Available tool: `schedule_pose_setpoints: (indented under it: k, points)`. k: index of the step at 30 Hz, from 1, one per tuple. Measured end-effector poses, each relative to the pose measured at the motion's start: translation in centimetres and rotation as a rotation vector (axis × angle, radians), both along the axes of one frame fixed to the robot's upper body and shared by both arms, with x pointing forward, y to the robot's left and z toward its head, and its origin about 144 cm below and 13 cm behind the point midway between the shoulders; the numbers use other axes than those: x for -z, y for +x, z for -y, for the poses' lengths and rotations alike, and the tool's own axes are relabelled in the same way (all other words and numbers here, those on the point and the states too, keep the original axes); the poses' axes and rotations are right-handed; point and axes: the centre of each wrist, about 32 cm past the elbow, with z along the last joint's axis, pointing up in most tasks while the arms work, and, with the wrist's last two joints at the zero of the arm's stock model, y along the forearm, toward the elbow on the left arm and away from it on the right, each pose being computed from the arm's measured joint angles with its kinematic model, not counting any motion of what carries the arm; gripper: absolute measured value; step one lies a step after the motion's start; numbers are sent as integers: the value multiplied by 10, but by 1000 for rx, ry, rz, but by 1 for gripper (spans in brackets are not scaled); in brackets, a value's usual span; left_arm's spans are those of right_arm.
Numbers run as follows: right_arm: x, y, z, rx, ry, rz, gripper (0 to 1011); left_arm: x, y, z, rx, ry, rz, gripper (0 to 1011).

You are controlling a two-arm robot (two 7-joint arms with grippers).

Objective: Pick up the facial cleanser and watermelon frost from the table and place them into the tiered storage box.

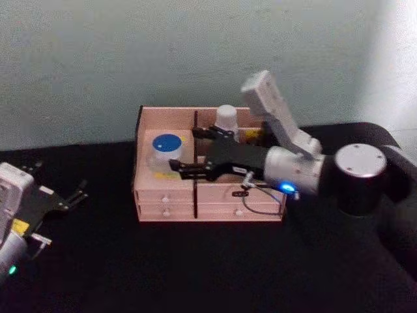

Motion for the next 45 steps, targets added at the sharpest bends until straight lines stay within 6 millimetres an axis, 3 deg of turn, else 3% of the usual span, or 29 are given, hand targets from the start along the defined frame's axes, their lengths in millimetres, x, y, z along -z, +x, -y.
schedule_pose_setpoints:
  k: [12, 14, 22, 25, 36, 45]
  points:
    - [0, -49, 68, -73, -29, 1, 1002, 0, 0, 0, 0, 0, 0, 1001]
    - [1, -62, 82, -42, -47, -5, 1002, 0, 0, 0, 0, 0, 0, 1001]
    - [-1, -80, 106, 93, -64, -11, 1003, 0, 0, 0, 0, 0, 0, 1001]
    - [-3, -85, 117, 226, -67, 3, 1002, 0, 0, 0, 0, 0, 0, 1001]
    - [8, -84, 120, 658, -64, 93, 1002, 0, 0, 0, 0, 0, 0, 1001]
    - [42, -74, 96, 892, -172, 141, 1003, 0, 0, 0, 0, 0, 0, 1001]
